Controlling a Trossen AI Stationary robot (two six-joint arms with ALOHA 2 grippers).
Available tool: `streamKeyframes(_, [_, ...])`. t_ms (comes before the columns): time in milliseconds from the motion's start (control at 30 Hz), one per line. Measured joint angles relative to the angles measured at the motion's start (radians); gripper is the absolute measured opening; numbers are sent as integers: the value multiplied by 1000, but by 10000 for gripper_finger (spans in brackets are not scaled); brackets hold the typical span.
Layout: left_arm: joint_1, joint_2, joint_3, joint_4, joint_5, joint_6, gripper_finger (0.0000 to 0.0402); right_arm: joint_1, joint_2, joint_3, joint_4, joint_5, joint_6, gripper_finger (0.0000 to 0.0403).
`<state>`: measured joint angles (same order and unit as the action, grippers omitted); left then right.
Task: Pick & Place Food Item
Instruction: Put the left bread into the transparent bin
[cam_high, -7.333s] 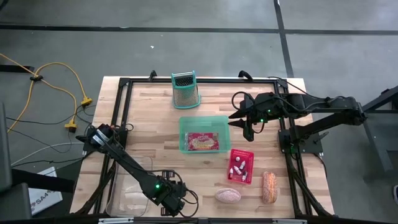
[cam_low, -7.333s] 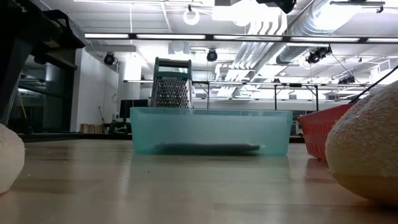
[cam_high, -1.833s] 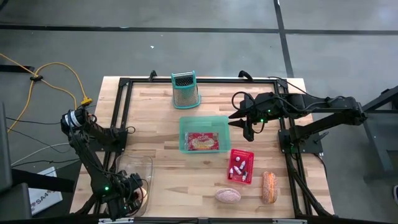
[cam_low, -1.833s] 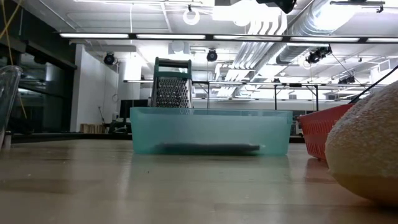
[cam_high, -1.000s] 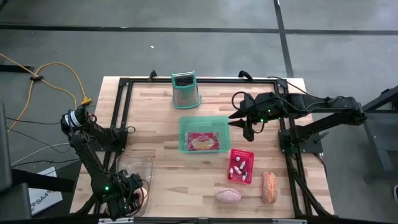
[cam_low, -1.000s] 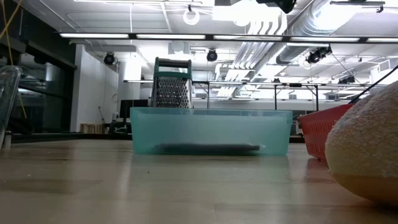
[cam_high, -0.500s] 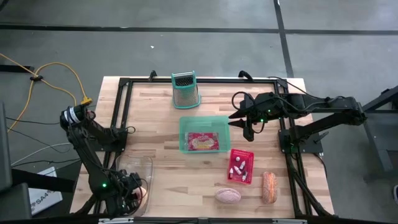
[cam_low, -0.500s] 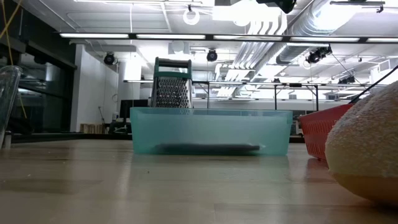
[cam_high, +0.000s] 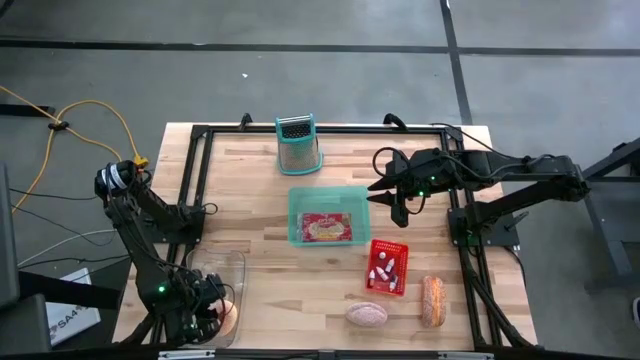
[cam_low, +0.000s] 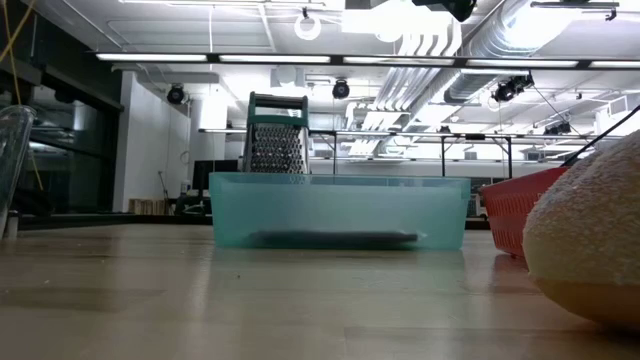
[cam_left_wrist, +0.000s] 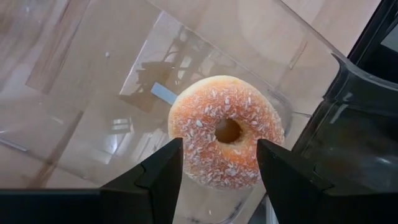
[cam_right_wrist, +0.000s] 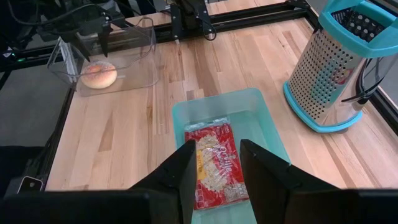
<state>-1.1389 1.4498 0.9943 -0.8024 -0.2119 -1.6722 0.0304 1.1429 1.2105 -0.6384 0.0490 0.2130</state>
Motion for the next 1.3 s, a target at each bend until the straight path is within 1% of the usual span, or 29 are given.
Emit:
streamKeyframes(233, [0,0,0,1,-11,18,198,0,0,0,0,0,0,112])
streamKeyframes(433, [31,-31,0,1,-41,123,198,0,0,0,0,0,0,112])
streamKeyframes(633, [96,-86,0,1,-49,260,198,0,0,0,0,0,0,112])
streamKeyframes(767, [147,-116,0,4,-52,407,198,0,0,0,0,0,0,112])
streamKeyframes(867, [186,-128,0,17,-53,547,198,0,0,0,0,0,0,112])
streamKeyframes(1067, [250,-131,0,132,-52,887,198,0,0,0,0,0,0,112])
streamKeyframes(1133, [267,-131,0,170,-52,980,198,0,0,0,0,0,0,112])
streamKeyframes(1200, [282,-131,0,195,-52,1043,198,0,0,0,0,0,0,112])
streamKeyframes(1300, [303,-131,0,209,-51,1081,198,0,0,0,0,0,0,112])
